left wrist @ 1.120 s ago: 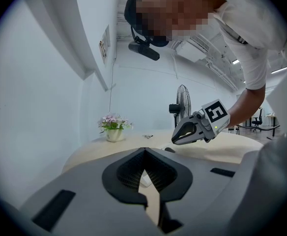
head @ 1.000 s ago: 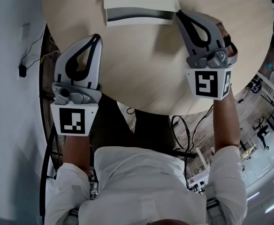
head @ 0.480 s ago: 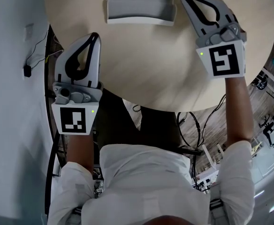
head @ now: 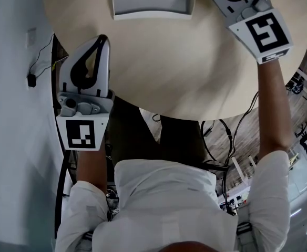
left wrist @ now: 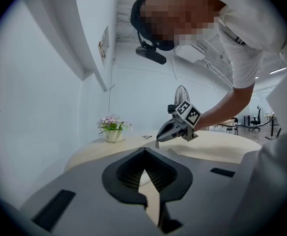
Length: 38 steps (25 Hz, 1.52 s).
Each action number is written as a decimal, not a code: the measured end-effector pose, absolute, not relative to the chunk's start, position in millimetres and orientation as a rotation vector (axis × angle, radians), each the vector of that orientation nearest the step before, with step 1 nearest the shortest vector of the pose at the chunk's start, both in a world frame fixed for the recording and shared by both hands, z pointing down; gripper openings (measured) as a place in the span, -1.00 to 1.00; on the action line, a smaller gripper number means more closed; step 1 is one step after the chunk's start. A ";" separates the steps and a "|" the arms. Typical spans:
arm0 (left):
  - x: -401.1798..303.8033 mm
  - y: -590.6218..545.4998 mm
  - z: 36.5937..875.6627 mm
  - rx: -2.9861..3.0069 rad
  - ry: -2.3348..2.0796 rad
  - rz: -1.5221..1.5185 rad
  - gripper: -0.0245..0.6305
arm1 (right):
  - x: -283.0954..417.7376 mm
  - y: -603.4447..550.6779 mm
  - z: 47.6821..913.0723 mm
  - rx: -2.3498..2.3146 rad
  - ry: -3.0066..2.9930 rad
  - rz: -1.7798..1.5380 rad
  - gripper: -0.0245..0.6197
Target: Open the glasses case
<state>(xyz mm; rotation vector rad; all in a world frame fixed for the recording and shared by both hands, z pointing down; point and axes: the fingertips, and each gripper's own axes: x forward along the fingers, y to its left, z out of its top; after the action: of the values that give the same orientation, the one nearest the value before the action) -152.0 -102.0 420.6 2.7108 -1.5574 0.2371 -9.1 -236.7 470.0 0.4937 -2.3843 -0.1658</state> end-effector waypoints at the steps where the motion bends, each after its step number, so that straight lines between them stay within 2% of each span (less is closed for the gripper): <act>1: -151.5 -101.6 421.1 2.711 -1.555 0.236 -0.89 | -9.7 -238.0 470.7 0.494 -2.392 -0.171 -0.83; 10: -147.7 -100.9 424.9 2.685 -1.524 0.237 -0.89 | -7.0 -236.5 464.4 0.528 -2.435 -0.161 -0.82; 16: -148.1 -104.2 412.5 2.674 -1.521 0.220 -0.89 | 4.1 -229.5 427.1 0.632 -2.511 -0.089 -0.81; 20: -144.8 -108.5 375.2 2.620 -1.547 0.138 -0.89 | 20.1 -212.2 375.0 0.700 -2.607 -0.065 -0.81; 26: -143.7 -114.0 297.6 2.605 -1.530 0.019 -0.89 | 39.0 -189.3 259.3 0.966 -2.877 0.196 -0.81; 33: -136.9 -104.4 207.1 2.639 -1.491 -0.021 -0.89 | 77.7 -147.7 142.2 1.159 -2.981 0.103 -0.81; 38: -127.4 -91.8 156.5 2.711 -1.449 -0.054 -0.89 | 109.8 -107.6 90.3 1.266 -3.019 0.012 -0.81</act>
<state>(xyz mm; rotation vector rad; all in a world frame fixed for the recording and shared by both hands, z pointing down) -127.4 -91.8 156.5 2.7108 -1.4487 -0.0542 109.8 -107.6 90.3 1.2655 -3.0186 0.0118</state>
